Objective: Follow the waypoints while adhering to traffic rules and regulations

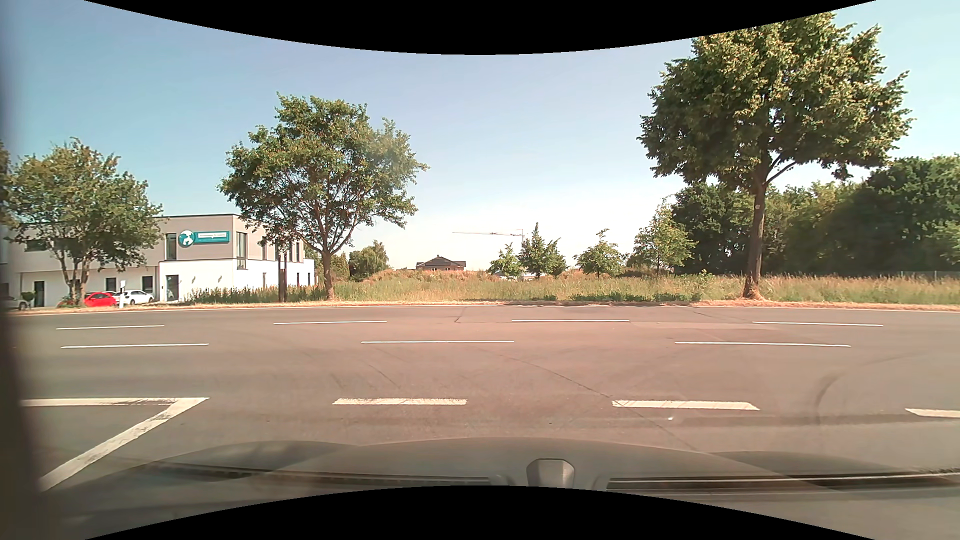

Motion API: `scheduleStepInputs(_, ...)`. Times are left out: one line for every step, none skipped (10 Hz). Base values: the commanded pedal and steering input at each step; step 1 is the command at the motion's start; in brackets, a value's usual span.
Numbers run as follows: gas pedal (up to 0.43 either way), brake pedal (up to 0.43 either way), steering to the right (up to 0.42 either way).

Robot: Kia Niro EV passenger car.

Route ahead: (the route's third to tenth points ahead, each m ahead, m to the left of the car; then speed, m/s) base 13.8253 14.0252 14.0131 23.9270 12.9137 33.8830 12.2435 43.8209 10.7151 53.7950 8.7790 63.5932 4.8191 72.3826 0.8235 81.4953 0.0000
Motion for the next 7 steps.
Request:
scheduleStepInputs(0.000, 0.372, 0.018)
scheduleStepInputs(0.000, 0.372, 0.018)
scheduleStepInputs(0.000, 0.372, 0.018)
scheduleStepInputs(0.000, 0.366, 0.018)
scheduleStepInputs(0.000, 0.372, 0.018)
scheduleStepInputs(0.000, 0.372, 0.018)
scheduleStepInputs(0.000, 0.366, 0.018)
